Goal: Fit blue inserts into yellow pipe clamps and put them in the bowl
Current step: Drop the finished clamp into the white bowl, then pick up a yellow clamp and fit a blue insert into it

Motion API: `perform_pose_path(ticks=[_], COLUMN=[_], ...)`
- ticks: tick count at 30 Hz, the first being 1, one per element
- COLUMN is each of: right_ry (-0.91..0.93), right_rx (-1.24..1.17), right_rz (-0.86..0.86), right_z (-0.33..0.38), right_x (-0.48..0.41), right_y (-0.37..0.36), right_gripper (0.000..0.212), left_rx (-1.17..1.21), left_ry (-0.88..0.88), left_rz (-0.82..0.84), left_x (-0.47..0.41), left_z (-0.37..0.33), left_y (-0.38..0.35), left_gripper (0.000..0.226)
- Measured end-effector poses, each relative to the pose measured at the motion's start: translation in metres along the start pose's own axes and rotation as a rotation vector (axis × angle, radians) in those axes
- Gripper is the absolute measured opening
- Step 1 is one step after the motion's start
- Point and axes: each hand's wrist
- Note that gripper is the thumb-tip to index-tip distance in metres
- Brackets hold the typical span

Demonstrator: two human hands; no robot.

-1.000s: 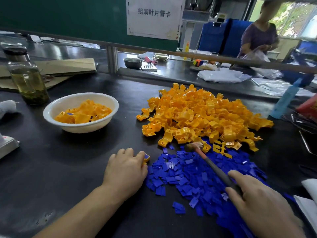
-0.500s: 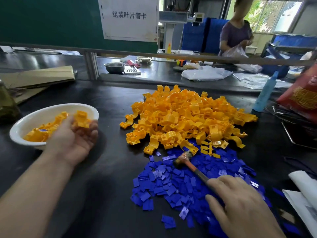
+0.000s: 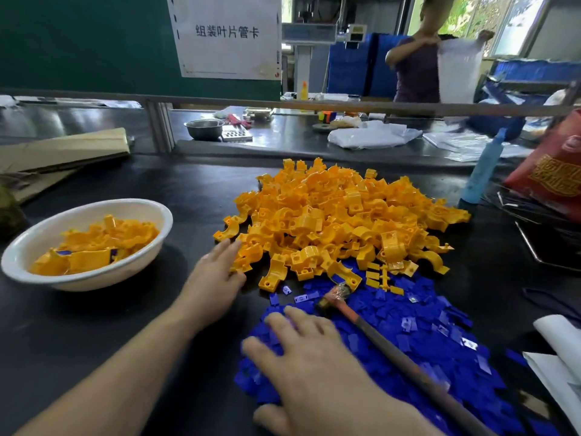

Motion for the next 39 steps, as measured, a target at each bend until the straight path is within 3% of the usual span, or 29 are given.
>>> perform_pose_path(ticks=[3, 7, 11, 13, 16, 19, 23, 29, 33, 39], right_ry=[0.018, -0.024, -0.029, -0.034, -0.077, -0.179, -0.273, -0.321, -0.332, -0.348], right_rx=[0.021, 0.108, 0.219, 0.18, 0.122, 0.054, -0.002, -0.289, -0.425, -0.521], right_rz=[0.085, 0.01, -0.146, -0.159, -0.179, -0.191, -0.28, -0.565, -0.682, -0.703], right_z=[0.0, -0.01, -0.019, -0.022, -0.026, -0.029, -0.036, -0.049, -0.058, -0.057], right_x=[-0.017, -0.011, 0.003, 0.007, 0.012, 0.015, 0.017, 0.021, 0.025, 0.023], right_y=[-0.014, -0.025, -0.024, -0.022, -0.013, -0.006, -0.002, -0.018, -0.023, -0.025], right_gripper=[0.061, 0.042, 0.024, 0.023, 0.021, 0.02, 0.02, 0.018, 0.019, 0.018], left_rx=[-0.322, -0.328, -0.29, -0.168, 0.195, 0.581, 0.956, 1.257, 1.409, 1.403], left_ry=[-0.009, -0.087, -0.168, -0.119, 0.039, 0.239, 0.417, 0.404, 0.383, 0.401], left_rz=[0.059, -0.035, -0.025, 0.053, 0.174, 0.196, 0.184, 0.403, 0.48, 0.524], left_x=[-0.003, 0.013, 0.033, 0.041, 0.048, 0.052, 0.055, 0.066, 0.069, 0.068], left_z=[-0.008, -0.013, -0.018, -0.024, -0.032, -0.037, -0.038, -0.037, -0.036, -0.043], left_y=[-0.011, -0.008, -0.008, -0.008, -0.006, -0.006, -0.01, -0.004, 0.001, -0.012], left_gripper=[0.067, 0.05, 0.031, 0.031, 0.03, 0.017, 0.022, 0.038, 0.012, 0.008])
Point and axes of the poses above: each hand's wrist, its own x-axis away from the middle knuckle, its own y-axis out of the back of the hand, z = x × y, and after that the axes turned 6 degrees about y, right-handed
